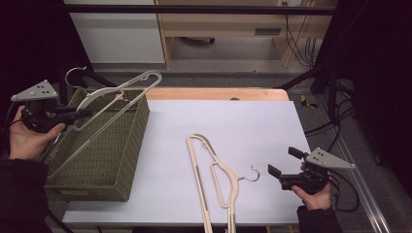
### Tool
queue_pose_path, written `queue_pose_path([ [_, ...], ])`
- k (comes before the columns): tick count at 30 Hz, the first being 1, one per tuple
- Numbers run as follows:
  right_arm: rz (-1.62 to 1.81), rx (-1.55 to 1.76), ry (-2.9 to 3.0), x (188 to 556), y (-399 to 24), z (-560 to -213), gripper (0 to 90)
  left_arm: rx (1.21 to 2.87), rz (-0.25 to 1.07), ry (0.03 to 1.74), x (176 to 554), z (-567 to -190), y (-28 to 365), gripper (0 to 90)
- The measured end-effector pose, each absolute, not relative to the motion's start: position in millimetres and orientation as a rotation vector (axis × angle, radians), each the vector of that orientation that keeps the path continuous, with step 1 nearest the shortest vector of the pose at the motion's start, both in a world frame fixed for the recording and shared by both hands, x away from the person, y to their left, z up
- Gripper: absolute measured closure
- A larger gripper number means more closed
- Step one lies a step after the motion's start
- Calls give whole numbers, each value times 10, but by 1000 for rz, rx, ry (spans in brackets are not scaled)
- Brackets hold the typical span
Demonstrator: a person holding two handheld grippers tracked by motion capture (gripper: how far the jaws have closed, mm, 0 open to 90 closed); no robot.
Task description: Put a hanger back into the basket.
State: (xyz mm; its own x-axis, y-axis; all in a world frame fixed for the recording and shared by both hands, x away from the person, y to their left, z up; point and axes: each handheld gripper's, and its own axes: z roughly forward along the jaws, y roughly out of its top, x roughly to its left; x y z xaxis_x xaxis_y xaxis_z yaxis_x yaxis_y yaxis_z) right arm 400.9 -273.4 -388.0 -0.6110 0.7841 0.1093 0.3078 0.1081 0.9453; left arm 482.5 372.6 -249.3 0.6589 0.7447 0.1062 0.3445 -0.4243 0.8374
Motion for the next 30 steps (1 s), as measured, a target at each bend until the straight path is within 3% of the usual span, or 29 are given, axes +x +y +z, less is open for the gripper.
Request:
queue_pose_path([
  [18,1502,1064,1986,4026,-2717,-3907,16,2034,605,988,5021,-2901,4199,854],
  [30,1497,1062,1990,4034,-2707,-3918,16,2096,586,1029,5108,-3145,4161,854],
])
